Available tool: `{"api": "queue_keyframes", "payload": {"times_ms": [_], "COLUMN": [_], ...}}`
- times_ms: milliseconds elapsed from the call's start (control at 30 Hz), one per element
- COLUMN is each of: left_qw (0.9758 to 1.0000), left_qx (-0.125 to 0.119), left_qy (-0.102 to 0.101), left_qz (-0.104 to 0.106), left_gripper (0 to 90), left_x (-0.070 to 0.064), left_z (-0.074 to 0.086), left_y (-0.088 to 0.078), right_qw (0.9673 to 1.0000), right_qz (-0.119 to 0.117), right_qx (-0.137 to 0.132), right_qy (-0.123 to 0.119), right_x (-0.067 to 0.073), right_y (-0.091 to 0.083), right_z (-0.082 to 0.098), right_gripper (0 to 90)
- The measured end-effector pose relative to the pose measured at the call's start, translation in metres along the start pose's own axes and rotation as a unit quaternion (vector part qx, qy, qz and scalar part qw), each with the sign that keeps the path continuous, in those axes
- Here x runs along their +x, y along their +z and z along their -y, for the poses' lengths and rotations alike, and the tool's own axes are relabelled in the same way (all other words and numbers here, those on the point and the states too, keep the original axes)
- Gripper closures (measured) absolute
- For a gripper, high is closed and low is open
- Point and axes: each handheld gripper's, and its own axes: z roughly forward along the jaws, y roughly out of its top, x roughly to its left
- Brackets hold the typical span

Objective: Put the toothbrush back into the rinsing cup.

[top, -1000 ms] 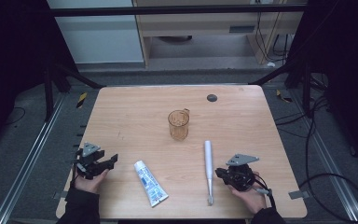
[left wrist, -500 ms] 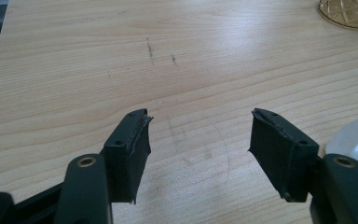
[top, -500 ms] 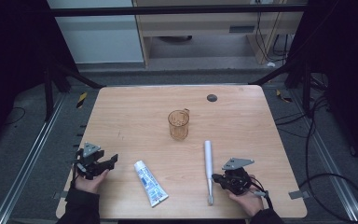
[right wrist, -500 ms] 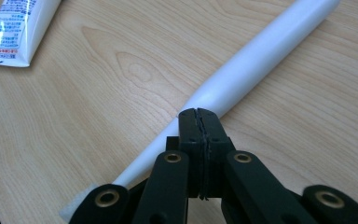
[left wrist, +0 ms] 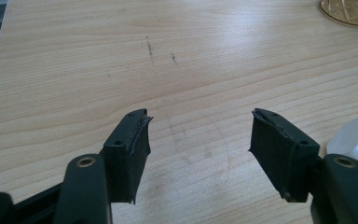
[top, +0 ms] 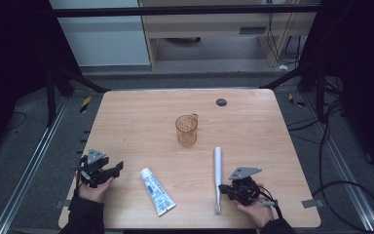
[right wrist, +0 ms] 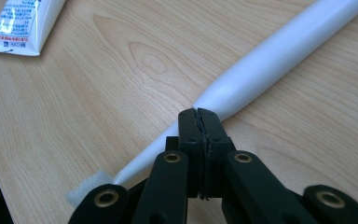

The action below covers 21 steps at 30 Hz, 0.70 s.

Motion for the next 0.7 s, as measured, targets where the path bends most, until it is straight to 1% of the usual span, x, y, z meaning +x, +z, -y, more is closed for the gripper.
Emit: {"api": "queue_keyframes", "payload": {"times_ms": [267,400,600,633,700], "left_qw": [1.0,1.0,1.0,1.0,1.0], "left_qx": [0.001,0.001,0.001,0.001,0.001], "left_qy": [0.001,0.001,0.001,0.001,0.001], "left_qz": [-0.001,-0.002,-0.002,-0.002,-0.003], "left_gripper": [36.5,36.5,36.4,36.4,36.4], "left_x": [-0.0001,-0.0001,-0.0002,-0.0002,-0.0002], "left_z": [0.0002,0.0002,0.0001,0.0001,0.0001], "left_y": [0.0006,0.0005,0.0005,0.0004,0.0004], "right_qw": [1.0,1.0,0.9999,0.9999,0.9998], "right_qz": [-0.005,-0.009,-0.013,-0.014,-0.017], "right_qx": [0.004,0.005,0.003,0.006,0.006], "right_qy": [-0.002,0.001,-0.005,-0.003,-0.006], "right_x": [0.0016,0.0037,0.0057,0.0069,0.0089], "right_y": [0.0027,0.0044,0.0071,0.0076,0.0096], "right_z": [-0.0002,-0.0007,-0.0014,-0.0017,-0.0025], "right_gripper": [88.6,88.4,88.2,88.1,88.1]}}
